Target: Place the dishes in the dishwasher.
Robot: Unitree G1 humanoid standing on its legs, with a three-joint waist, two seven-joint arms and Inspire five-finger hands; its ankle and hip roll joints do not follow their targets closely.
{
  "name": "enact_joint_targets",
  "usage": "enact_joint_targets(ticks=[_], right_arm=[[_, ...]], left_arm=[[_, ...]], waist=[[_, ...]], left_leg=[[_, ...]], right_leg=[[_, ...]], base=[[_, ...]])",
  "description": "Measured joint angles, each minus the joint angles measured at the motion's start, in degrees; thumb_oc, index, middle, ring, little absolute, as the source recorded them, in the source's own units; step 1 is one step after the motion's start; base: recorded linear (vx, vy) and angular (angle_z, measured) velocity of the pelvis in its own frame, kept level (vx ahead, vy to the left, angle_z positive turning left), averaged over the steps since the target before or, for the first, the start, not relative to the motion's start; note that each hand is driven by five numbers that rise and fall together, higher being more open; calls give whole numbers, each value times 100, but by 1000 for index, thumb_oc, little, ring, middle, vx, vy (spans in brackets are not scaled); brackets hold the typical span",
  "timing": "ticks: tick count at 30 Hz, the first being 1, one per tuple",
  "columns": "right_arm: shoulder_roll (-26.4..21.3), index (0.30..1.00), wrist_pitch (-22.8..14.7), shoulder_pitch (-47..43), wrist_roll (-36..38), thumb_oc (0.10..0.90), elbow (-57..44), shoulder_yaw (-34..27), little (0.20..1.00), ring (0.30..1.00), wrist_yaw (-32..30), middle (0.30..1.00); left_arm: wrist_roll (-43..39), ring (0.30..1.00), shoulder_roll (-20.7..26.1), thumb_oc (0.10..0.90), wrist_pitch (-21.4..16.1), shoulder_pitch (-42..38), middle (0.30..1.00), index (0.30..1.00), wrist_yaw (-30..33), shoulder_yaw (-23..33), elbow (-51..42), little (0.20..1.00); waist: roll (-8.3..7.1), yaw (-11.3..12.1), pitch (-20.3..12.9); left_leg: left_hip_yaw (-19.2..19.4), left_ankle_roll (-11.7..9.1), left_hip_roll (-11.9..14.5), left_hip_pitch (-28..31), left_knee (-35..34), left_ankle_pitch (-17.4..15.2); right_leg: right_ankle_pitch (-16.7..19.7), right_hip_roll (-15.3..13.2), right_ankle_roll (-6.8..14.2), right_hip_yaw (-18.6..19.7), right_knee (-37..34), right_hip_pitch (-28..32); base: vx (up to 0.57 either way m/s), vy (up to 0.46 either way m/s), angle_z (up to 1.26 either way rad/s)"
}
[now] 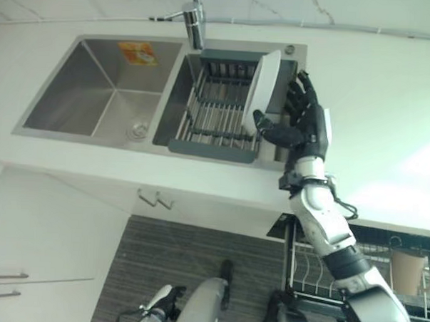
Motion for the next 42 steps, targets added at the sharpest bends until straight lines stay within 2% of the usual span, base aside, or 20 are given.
enact_joint_targets(ticks=[6, 15, 21, 22, 23, 24, 31, 34, 42], right_arm=[[-3, 900, 115, -195, 14, 800, 134, 7, 900, 900, -148, 900], [9, 900, 225, -492, 100, 800, 493, 13, 900, 900, -156, 900], [-7, 900, 229, -768, 98, 800, 707, 2, 900, 900, -233, 900], [-8, 707, 231, -780, 98, 671, 716, 2, 707, 707, -253, 707], [-8, 453, 245, -802, 98, 502, 748, 2, 453, 453, -264, 453], [-8, 312, 255, -804, 98, 408, 756, 3, 312, 312, -272, 312], [3, 300, 251, -1047, 96, 400, 1151, -18, 300, 300, -375, 300], [4, 300, 261, -1074, 72, 400, 1206, 36, 300, 300, -367, 300], [41, 300, 200, -1081, -482, 400, 1249, 40, 300, 300, -1039, 300]], left_arm=[[193, 900, 22, 800, -14, -8, 900, 900, 314, -69, -97, 900], [234, 900, 42, 800, -20, -9, 900, 900, 322, -146, -93, 900], [235, 900, 48, 800, -135, -11, 900, 900, 324, -164, -98, 900], [235, 900, 53, 800, -133, -12, 900, 900, 324, -165, -99, 900], [235, 900, 58, 800, -133, -12, 900, 900, 324, -166, -114, 900], [235, 900, 62, 800, -132, -10, 900, 900, 324, -171, -133, 900], [234, 900, 124, 800, -135, -16, 900, 900, 324, -219, -176, 900], [232, 900, 199, 800, -135, -21, 900, 900, 325, -252, -215, 900], [231, 900, 198, 800, -136, -12, 900, 900, 339, -258, -206, 900]], waist=[[-1, 104, 1], [-35, 132, 32], [46, 205, 76], [46, 246, 76], [46, 271, 77], [46, 283, 78], [40, 327, 82], [40, 426, 86], [-15, 438, 131]], left_leg=[[-6, -1, 1, 1, 0, -1], [-31, -2, -3, -17, 6, 1], [-161, -10, -43, -76, 5, 22], [-163, -10, -52, -76, 0, 23], [-166, -7, -60, -86, 0, 26], [-177, 3, -72, -96, 2, 48], [-202, 10, -99, -85, 1, 67], [-231, 6, -98, -78, -6, 82], [-218, -1, -104, -60, -12, 92]], right_leg=[[-3, 0, 2, -3, -13, 0], [-3, -2, 2, -44, -11, 12], [-20, -18, 3, -176, -11, 16], [-25, -26, 4, -189, -9, 17], [-25, -31, 5, -208, -7, 18], [-25, -39, 6, -229, 4, 22], [-23, -69, 14, -259, -7, 43], [-23, -73, 14, -269, 8, 46], [-24, -93, 11, -259, 17, 45]], base=[[0, 0, 0], [-2, 1, 0], [-11, 7, 11], [-22, 18, 9], [-16, 20, 9], [-16, 20, 8], [4, 7, 2], [-6, 2, 1], [-3, -3, 0]])
